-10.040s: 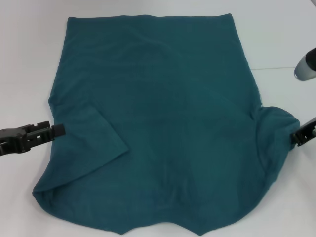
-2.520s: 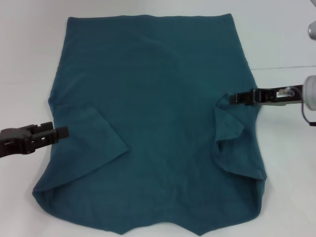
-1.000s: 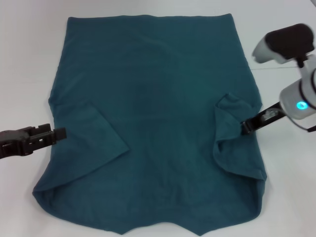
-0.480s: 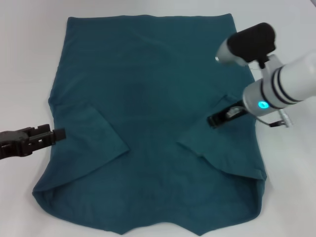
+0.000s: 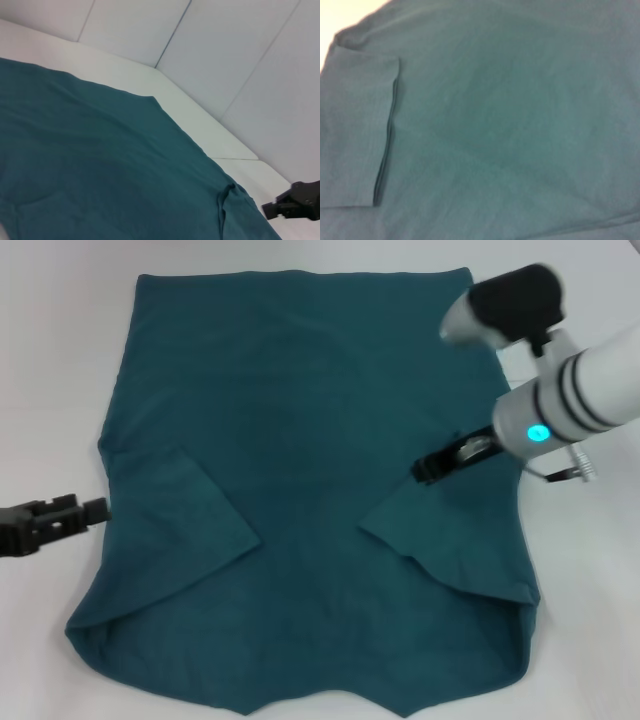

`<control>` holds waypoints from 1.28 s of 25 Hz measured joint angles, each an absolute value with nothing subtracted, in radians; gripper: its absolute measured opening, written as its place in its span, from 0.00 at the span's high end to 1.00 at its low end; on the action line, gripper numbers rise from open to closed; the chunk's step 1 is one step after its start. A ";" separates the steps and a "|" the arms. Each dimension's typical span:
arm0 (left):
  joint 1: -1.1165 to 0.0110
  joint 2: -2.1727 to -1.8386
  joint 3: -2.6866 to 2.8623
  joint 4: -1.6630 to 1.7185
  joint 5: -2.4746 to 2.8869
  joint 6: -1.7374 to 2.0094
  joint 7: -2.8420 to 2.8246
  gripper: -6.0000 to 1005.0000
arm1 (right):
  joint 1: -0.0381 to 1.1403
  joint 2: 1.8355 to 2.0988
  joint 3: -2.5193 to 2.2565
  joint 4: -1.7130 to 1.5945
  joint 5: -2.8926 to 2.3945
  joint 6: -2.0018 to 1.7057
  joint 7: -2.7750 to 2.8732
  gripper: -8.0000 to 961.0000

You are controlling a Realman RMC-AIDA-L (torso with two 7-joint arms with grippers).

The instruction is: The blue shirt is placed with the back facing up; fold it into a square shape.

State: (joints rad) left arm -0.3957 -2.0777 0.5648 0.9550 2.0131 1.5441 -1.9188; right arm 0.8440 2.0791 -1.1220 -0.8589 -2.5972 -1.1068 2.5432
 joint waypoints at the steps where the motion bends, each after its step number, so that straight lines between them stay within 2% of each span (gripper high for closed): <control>1: -0.392 -2.076 0.564 0.970 2.015 1.549 -1.939 0.34 | 0.834 2.077 -1.112 -0.886 -2.596 -1.129 2.543 0.98; 11: -0.336 -2.093 0.567 1.185 2.207 1.650 -2.258 0.34 | 0.731 2.059 -1.036 -1.119 -2.597 -1.341 2.529 0.96; 16: -0.350 -2.095 0.576 1.186 2.287 1.700 -2.380 0.17 | 0.727 2.058 -1.035 -1.144 -2.594 -1.417 2.477 0.95; 25: -0.360 -2.097 0.577 1.168 2.378 1.652 -2.444 0.14 | 0.721 2.070 -1.041 -1.166 -2.600 -1.446 2.450 0.93; 32: -0.389 -2.109 0.618 1.110 2.449 1.562 -2.441 0.14 | 0.712 2.083 -1.044 -1.168 -2.600 -1.453 2.429 0.58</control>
